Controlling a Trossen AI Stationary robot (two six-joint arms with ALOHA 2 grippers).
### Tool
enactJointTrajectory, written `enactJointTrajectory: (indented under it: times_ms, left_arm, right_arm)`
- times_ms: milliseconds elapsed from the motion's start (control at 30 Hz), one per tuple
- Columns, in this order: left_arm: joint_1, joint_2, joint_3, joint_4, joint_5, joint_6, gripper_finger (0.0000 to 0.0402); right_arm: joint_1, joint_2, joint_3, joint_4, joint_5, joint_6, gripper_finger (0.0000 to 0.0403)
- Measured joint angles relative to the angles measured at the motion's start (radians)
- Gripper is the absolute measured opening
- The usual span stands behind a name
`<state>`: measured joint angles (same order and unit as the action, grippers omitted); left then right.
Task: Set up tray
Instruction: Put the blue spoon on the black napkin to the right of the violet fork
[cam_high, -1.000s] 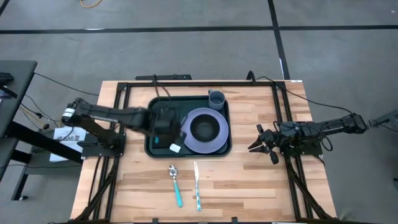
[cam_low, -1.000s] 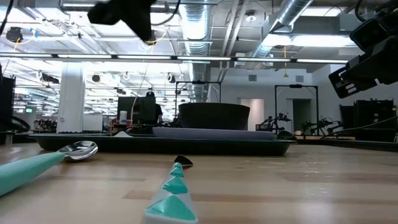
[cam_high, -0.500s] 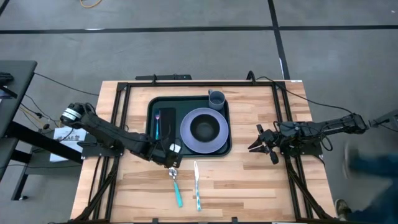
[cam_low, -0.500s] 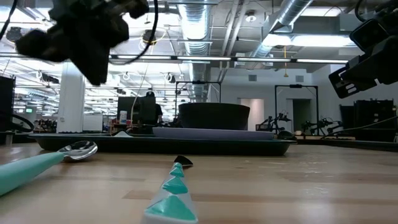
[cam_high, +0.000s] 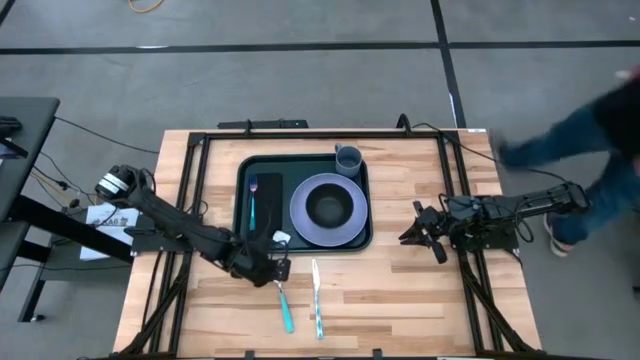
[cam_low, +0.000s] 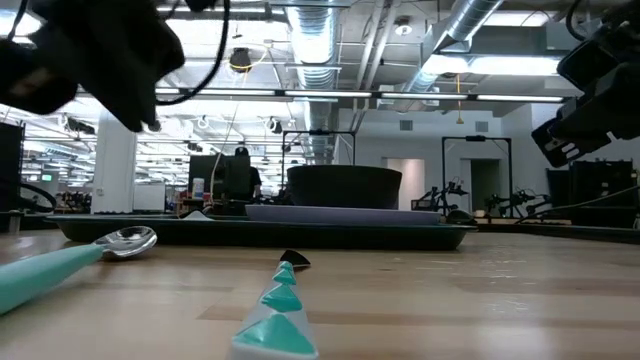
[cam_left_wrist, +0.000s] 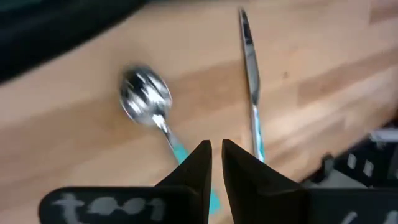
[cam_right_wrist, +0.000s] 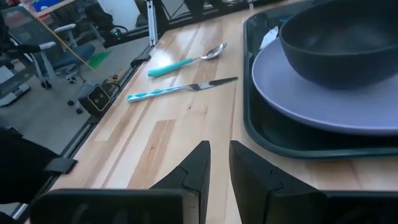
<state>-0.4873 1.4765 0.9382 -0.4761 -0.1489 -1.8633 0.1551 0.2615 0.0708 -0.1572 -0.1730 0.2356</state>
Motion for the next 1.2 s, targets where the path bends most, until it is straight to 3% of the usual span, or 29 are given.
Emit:
enactJointTrajectory:
  times_ms: [200, 400, 733, 933, 1067, 1200]
  left_arm:
    - [-0.071, 0.0, 0.0, 0.027, -0.036, -0.069, 0.0026]
    - [-0.097, 0.0, 0.0, 0.083, -0.1, -0.009, 0.0026]
    - [-0.041, 0.0, 0.0, 0.146, 0.028, 0.238, 0.0032]
    - [-0.017, 0.0, 0.0, 0.151, 0.082, 0.385, 0.011]
    - [-0.009, 0.0, 0.0, 0.15, 0.035, 0.448, 0.0176]
    - [-0.009, 0.0, 0.0, 0.163, -0.031, 0.454, 0.0213]
  right_arm:
    - [0.0, 0.0, 0.0, -0.002, 0.003, -0.006, 0.0053]
    - [0.0, 0.0, 0.0, -0.003, 0.003, -0.007, 0.0053]
    - [0.0, 0.0, 0.0, -0.004, 0.003, -0.007, 0.0053]
    - [0.0, 0.0, 0.0, -0.004, 0.004, 0.029, 0.0053]
    - [0.0, 0.0, 0.0, -0.007, 0.018, 0.101, 0.0053]
    - [0.0, 0.0, 0.0, -0.006, 0.018, 0.133, 0.0053]
